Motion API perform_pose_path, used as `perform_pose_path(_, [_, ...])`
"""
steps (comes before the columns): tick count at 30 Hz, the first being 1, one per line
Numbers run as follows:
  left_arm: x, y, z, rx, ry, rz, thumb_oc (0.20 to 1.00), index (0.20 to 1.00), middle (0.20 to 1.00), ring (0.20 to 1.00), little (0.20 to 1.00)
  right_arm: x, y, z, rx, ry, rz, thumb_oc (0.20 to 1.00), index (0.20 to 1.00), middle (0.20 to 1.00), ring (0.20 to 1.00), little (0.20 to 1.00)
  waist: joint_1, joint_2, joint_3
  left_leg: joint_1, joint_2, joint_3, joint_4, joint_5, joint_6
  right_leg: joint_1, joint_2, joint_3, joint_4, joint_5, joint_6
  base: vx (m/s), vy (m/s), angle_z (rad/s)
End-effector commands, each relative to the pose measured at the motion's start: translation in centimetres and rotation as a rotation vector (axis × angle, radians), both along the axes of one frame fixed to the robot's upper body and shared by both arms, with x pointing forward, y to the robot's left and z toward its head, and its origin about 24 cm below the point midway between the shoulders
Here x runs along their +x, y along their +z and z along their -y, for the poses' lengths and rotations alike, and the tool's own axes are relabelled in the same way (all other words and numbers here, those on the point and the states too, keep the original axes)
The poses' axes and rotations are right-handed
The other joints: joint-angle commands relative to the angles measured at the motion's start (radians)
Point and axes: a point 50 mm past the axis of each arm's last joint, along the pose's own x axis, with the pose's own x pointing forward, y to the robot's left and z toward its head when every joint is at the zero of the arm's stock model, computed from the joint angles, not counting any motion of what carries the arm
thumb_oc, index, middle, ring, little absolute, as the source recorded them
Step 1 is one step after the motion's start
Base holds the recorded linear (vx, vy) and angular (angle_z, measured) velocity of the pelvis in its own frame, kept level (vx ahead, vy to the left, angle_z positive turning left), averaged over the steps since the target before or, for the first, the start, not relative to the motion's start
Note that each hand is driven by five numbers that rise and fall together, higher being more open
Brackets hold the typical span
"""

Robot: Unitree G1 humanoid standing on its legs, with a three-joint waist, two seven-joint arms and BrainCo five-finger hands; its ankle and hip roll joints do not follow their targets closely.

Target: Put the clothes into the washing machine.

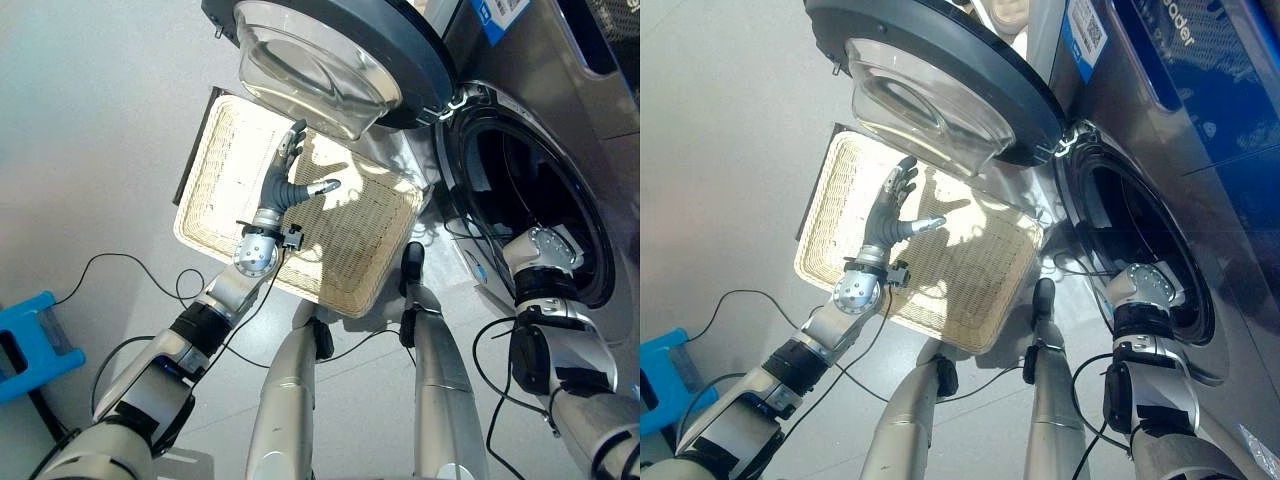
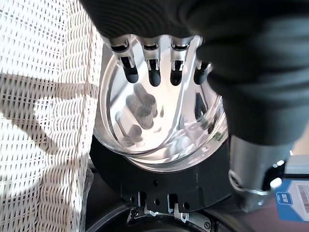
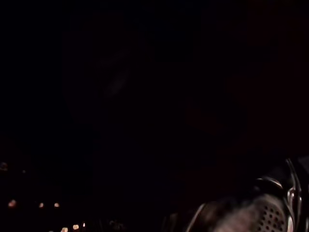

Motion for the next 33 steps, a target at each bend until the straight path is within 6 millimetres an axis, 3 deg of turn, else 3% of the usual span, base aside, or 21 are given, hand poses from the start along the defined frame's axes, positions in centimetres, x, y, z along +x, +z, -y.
perform_pose_path(1, [-0.5,2.1,0.7,-0.015,-0.025,0.115,1.000,1.000,1.000,1.000,1.000,-1.6,3.0,2.6,-0.163,-0.094,0.077,0.200,0.200,0.200,0.200,0.200,-0.035,0.052,-0.021,-0.016,-0.065,0.017,0.149,-0.157,-0.062,0.032,-0.012,-0.074,0.005,0.012,0.100,0.00,0.000,0.00])
perform_pose_path(6, [-0.4,2.2,0.8,-0.017,-0.027,0.114,1.000,1.000,1.000,1.000,1.000,-0.7,3.7,1.4,-0.200,-0.045,0.110,0.200,0.200,0.200,0.200,0.200,-0.032,0.053,-0.021,-0.018,-0.064,0.014,0.151,-0.156,-0.062,0.030,-0.013,-0.077,0.010,0.011,0.099,0.00,0.000,0.00])
perform_pose_path(7, [-0.4,2.2,0.8,-0.016,-0.028,0.115,1.000,1.000,1.000,1.000,1.000,-0.5,3.9,1.2,-0.197,-0.035,0.111,0.492,0.492,0.492,0.492,0.492,-0.031,0.052,-0.021,-0.018,-0.065,0.014,0.151,-0.157,-0.063,0.030,-0.014,-0.078,0.009,0.011,0.099,0.00,0.000,0.00])
perform_pose_path(8, [-0.4,2.3,0.9,-0.011,-0.030,0.118,1.000,1.000,1.000,1.000,1.000,-0.2,3.8,1.0,-0.183,-0.016,0.099,1.000,1.000,1.000,1.000,1.000,-0.031,0.053,-0.021,-0.017,-0.063,0.015,0.151,-0.157,-0.063,0.029,-0.014,-0.078,0.012,0.011,0.100,0.00,0.000,0.00])
perform_pose_path(27, [-0.4,2.0,1.5,-0.009,-0.036,0.115,1.000,1.000,1.000,1.000,1.000,0.7,1.3,1.3,-0.058,0.093,-0.082,1.000,1.000,1.000,1.000,1.000,-0.025,0.055,-0.021,-0.012,-0.063,0.016,0.154,-0.159,-0.055,0.032,-0.018,-0.084,0.024,0.004,0.097,0.00,0.000,0.00])
perform_pose_path(32, [-0.5,1.8,1.8,-0.004,-0.037,0.110,1.000,1.000,1.000,1.000,1.000,1.1,-0.9,1.7,0.007,0.178,-0.242,1.000,1.000,1.000,1.000,1.000,-0.023,0.056,-0.021,-0.011,-0.065,0.016,0.152,-0.160,-0.053,0.033,-0.020,-0.085,0.026,0.001,0.097,0.00,0.000,0.00])
perform_pose_path(33, [-0.5,1.7,1.9,-0.007,-0.037,0.104,1.000,1.000,1.000,1.000,1.000,1.2,-1.1,2.1,-0.004,0.218,-0.392,1.000,1.000,1.000,1.000,1.000,-0.023,0.057,-0.021,-0.004,-0.066,0.015,0.154,-0.167,-0.053,0.040,-0.018,-0.084,0.029,-0.007,0.098,0.00,0.000,0.00])
